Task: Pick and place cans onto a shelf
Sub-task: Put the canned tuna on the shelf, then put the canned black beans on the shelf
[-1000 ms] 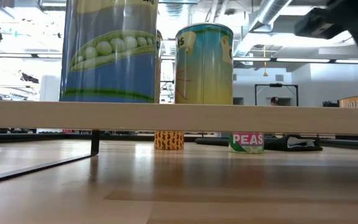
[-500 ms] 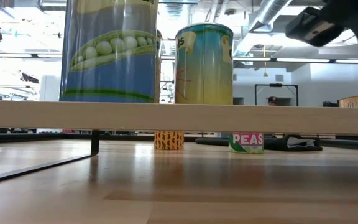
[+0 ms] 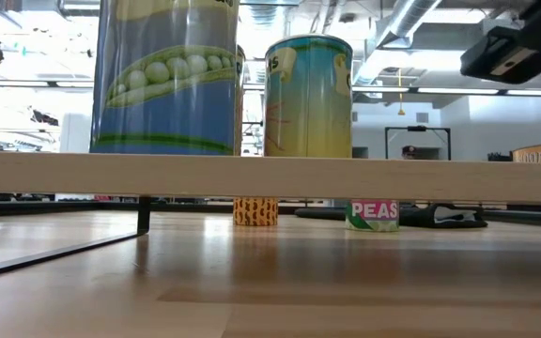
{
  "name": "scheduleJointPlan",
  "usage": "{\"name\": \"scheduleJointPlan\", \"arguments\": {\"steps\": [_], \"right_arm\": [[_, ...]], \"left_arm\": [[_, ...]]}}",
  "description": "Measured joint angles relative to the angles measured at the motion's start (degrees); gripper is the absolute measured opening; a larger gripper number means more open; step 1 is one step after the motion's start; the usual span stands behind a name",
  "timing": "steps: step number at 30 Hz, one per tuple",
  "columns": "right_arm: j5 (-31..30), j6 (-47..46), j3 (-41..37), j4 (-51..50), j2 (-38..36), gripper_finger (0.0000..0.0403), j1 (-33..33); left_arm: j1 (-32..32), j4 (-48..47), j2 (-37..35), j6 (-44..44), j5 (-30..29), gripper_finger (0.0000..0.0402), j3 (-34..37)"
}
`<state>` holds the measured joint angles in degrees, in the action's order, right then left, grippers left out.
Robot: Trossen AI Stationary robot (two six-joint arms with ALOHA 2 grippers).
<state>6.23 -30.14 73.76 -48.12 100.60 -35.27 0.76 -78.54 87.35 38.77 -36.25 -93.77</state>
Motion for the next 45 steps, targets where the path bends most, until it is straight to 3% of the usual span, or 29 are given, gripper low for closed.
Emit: {"name": "scheduleJointPlan", "arguments": {"steps": [17,26,35,45], "right_arm": [[1.3,-3.5,0.0,-2.8,0.0,0.0077,0.1],[-2.2,3.0,0.1,-6.6,-2.0,0.0077,3.3],[-6.7,15.5,0.1,-13.4,-2.5,0.0077,12.5],[-9.4,29.8,6.1,-9.4,-2.5,0.0077,26.2]], "left_arm": [[0.0,0.0,0.0,0.0,-0.1,0.0000,0.0],[0.0,0.0,0.0,0.0,0.0,0.0000,0.0],[0.0,0.0,0.0,0.0,0.0,0.0000,0.0],[0.0,0.0,0.0,0.0,0.0,0.0000,0.0]]}}
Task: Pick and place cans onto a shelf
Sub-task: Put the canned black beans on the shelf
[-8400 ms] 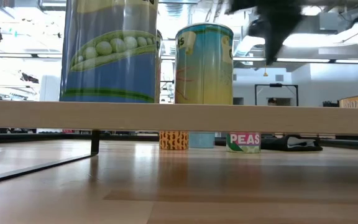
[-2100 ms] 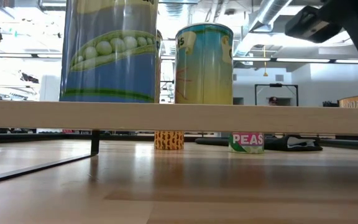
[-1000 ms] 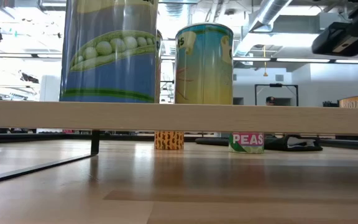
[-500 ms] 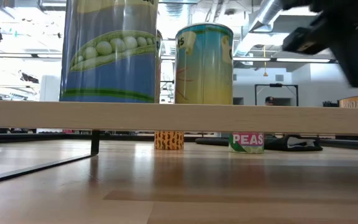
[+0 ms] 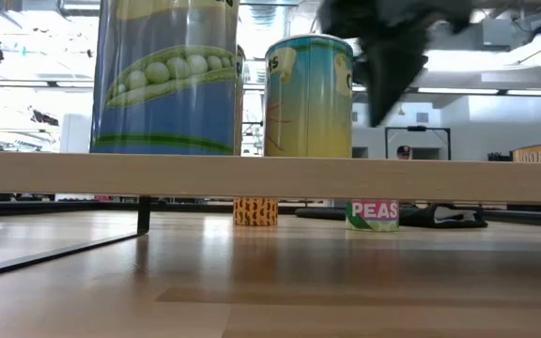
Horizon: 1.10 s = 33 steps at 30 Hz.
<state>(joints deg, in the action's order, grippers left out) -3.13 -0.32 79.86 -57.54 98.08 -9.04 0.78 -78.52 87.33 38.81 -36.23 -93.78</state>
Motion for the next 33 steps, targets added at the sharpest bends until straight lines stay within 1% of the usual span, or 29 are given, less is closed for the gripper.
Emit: {"name": "scheduleJointPlan", "arguments": {"steps": [6,11,14,16,19,21,22,23,25,27,30,32,33], "right_arm": [[0.3,1.9,0.6,9.9,0.0,0.0077,7.4],[5.6,1.0,0.6,19.8,0.0,0.0077,11.6],[6.3,-0.1,0.6,25.0,0.7,0.0077,13.6],[6.3,-0.3,0.6,26.6,0.7,0.0077,14.9],[6.3,-0.5,0.7,29.8,2.7,0.0077,16.5],[6.3,-1.2,0.3,28.9,3.8,0.0077,17.9],[6.5,-1.2,0.6,31.8,5.0,0.0077,18.3],[7.2,-1.1,0.8,33.4,5.9,0.0077,18.8],[9.8,-0.3,0.6,33.4,7.8,0.0077,19.8],[12.4,-0.1,0.5,36.9,9.9,0.0079,20.3],[13.0,0.1,1.5,39.5,12.0,0.0089,20.8],[13.2,-0.1,2.1,38.2,12.5,0.0100,20.9],[13.3,-0.1,3.0,39.3,13.2,0.0107,20.9]], "left_arm": [[0.0,0.0,0.0,0.0,0.0,0.0000,0.0],[0.0,-0.8,0.0,1.9,-2.5,0.0000,0.0],[-0.1,-2.2,-0.2,4.1,-2.6,0.0000,0.0],[-0.6,-2.7,-0.6,5.8,-2.8,0.0000,0.0],[-2.0,-3.2,-1.4,7.6,-2.8,0.0000,0.0],[-3.3,-3.1,-2.6,8.0,-2.9,0.0000,0.0],[-4.1,-3.1,-3.2,8.5,-3.0,0.0000,0.0],[-5.0,-3.1,-3.9,8.8,-3.1,0.0000,0.0],[-6.8,-2.8,-4.5,9.0,-2.7,0.0000,0.0],[-8.3,-3.3,-5.1,9.0,-1.4,0.0000,0.0],[-10.0,-4.0,-5.2,9.8,-0.2,0.0000,-0.1],[-11.2,-5.3,-4.9,10.5,1.0,0.0000,0.0],[-11.6,-5.5,-4.8,10.9,1.7,0.0000,0.0]]}}
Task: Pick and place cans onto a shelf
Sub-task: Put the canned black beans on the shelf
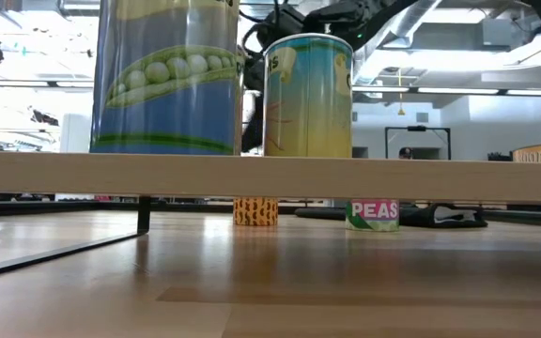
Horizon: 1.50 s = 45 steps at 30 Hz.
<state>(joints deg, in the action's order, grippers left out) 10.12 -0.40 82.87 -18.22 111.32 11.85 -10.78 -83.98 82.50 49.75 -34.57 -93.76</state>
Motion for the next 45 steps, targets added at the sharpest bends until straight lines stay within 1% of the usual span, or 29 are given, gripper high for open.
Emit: {"name": "scheduleJointPlan", "arguments": {"steps": [3,5,9,15,18,24,35,45], "right_arm": [[-0.1,-0.1,1.0,-0.7,0.4,0.0129,0.3],[-0.1,-0.2,1.8,0.6,0.8,0.0146,0.4],[-0.1,-1.1,1.8,-1.3,1.2,0.0175,0.3],[-0.2,-1.1,1.8,-3.9,4.2,0.0194,0.3],[-2.7,-2.5,1.9,-3.4,6.2,0.0193,0.3],[-0.7,-8.8,2.0,-3.7,7.8,0.0180,0.2],[-1.2,-8.5,1.5,-4.7,4.3,0.0145,-0.4],[-1.2,-8.2,1.6,-4.0,4.1,0.0138,-0.2]], "left_arm": [[-1.1,0.0,0.1,1.2,1.7,0.0000,0.0],[-1.7,0.0,0.1,2.1,2.5,0.0000,0.1],[-3.6,-0.5,0.1,3.5,3.2,0.0000,0.1],[-6.2,-0.6,0.1,4.2,3.7,0.0000,0.1],[-7.1,-0.5,0.1,5.5,3.7,0.0000,0.1],[-8.3,-0.5,0.1,7.0,3.6,0.0000,0.1],[-8.4,-0.5,0.1,7.0,2.2,0.0000,0.1],[-8.4,-0.4,0.1,7.1,2.2,0.0000,0.1]]}}
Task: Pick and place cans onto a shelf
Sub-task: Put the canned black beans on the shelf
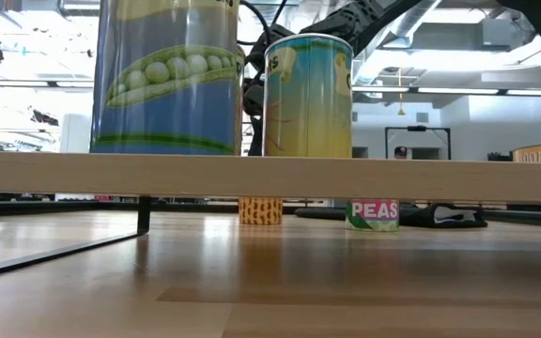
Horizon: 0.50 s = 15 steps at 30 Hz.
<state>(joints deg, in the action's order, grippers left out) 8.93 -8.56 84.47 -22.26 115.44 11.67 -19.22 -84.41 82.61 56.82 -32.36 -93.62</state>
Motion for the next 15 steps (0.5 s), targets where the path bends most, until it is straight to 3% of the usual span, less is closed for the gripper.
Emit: {"name": "scheduleJointPlan", "arguments": {"steps": [15], "right_arm": [[0.0,2.5,0.7,-3.2,0.0,0.0134,3.6]], "left_arm": [[0.0,0.3,0.0,0.0,0.0,0.0000,0.0]]}}
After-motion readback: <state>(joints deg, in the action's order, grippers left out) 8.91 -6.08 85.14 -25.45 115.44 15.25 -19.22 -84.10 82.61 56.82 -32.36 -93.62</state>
